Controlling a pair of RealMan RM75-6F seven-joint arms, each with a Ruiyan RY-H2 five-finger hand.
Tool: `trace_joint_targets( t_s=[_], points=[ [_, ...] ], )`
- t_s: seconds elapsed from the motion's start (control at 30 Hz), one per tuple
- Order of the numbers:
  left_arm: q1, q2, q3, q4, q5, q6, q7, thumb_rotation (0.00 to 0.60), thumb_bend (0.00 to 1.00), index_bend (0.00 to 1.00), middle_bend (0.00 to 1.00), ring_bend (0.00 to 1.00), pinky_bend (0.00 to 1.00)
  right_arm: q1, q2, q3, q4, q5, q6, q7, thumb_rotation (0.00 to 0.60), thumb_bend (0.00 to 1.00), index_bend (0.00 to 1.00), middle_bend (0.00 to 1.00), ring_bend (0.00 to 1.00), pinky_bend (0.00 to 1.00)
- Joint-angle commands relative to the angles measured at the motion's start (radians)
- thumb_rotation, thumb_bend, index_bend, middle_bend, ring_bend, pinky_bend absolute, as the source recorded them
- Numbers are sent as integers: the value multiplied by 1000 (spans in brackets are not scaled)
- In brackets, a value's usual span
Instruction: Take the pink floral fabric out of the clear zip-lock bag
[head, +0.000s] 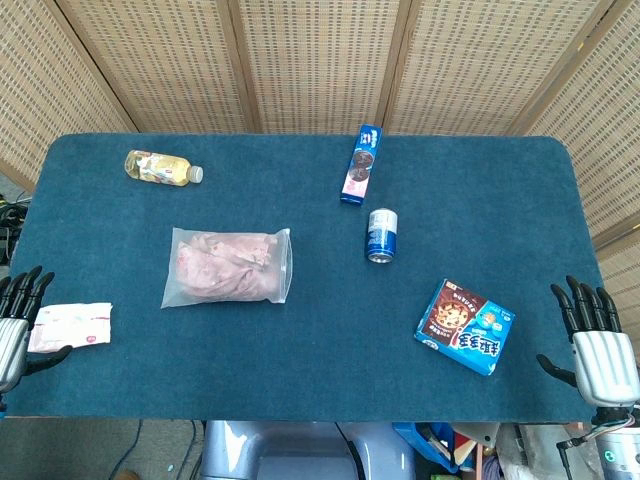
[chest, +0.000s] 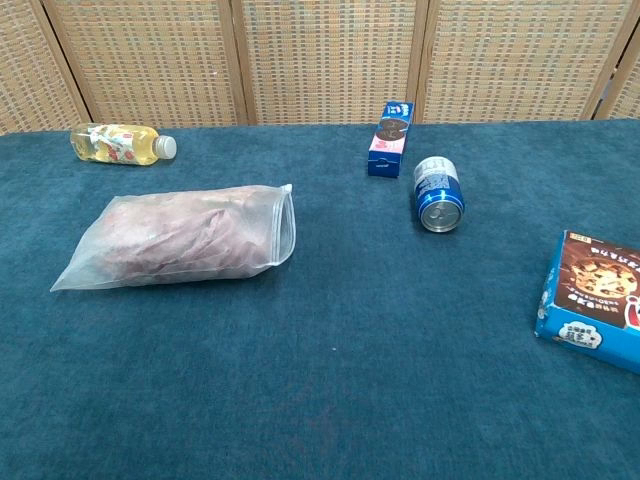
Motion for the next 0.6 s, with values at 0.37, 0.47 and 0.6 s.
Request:
trace_joint_targets(
  t_s=[0.37,0.47,0.6],
  points=[
    [-58,-1,-24,1,-42,-105,-25,600,136,0,0,0,0,5,2,7,2,20,-17,11,600,0,0,0,0,0],
    [-136,14,-46,-11,-52,-220,-48,600,136,0,0,0,0,8,3,11,3,34,-29,10,600,0,0,0,0,0],
    [-240,18,-75,-4,-69,-365,-65,600,135,0,0,0,0,13,2,15,2,46,-40,4,600,0,0,0,0,0]
  ],
)
